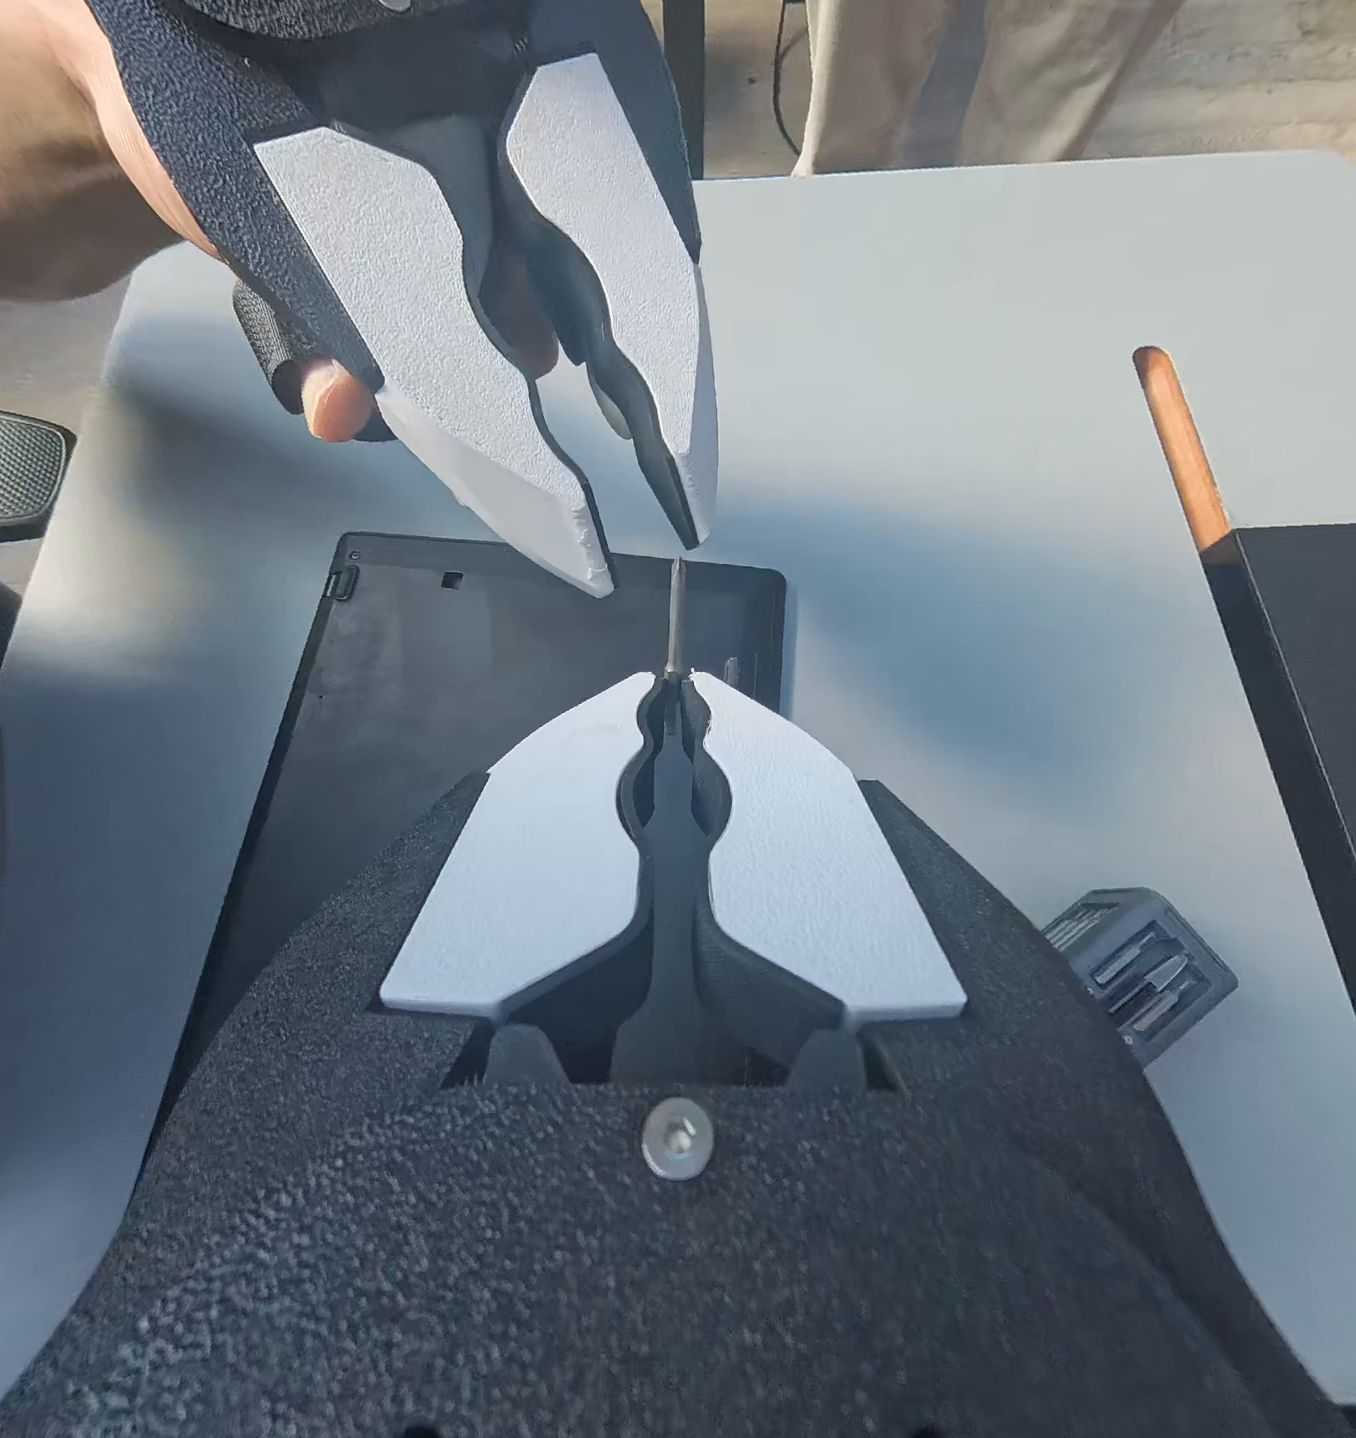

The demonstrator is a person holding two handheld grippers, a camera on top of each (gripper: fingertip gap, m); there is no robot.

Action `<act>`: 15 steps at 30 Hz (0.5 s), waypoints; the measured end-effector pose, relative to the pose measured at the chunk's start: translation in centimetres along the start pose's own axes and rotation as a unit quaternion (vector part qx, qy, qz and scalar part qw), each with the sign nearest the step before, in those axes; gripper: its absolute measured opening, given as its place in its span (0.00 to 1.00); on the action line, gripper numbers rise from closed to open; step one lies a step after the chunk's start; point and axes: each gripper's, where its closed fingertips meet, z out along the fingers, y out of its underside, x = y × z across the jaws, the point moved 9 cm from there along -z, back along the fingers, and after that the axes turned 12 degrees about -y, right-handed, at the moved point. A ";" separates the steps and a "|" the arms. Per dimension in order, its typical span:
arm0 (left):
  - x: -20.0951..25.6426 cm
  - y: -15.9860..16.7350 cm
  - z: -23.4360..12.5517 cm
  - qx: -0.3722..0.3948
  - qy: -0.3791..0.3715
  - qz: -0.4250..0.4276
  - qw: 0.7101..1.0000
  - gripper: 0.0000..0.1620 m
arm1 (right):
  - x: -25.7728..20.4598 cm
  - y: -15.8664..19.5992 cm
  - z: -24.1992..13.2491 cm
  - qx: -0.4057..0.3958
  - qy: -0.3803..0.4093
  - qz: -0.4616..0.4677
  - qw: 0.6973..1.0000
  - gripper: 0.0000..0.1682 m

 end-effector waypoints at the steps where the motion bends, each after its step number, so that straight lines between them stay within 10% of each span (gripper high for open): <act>1: 0.7 -0.2 0.1 -0.011 0.006 0.013 1.000 0.12 | -0.5 0.1 -0.2 -0.012 0.009 -0.003 1.000 0.02; 15: 6.3 -2.4 1.3 -0.128 0.052 0.075 0.988 0.08 | -6.5 0.0 -2.1 -0.229 0.131 -0.234 0.936 0.02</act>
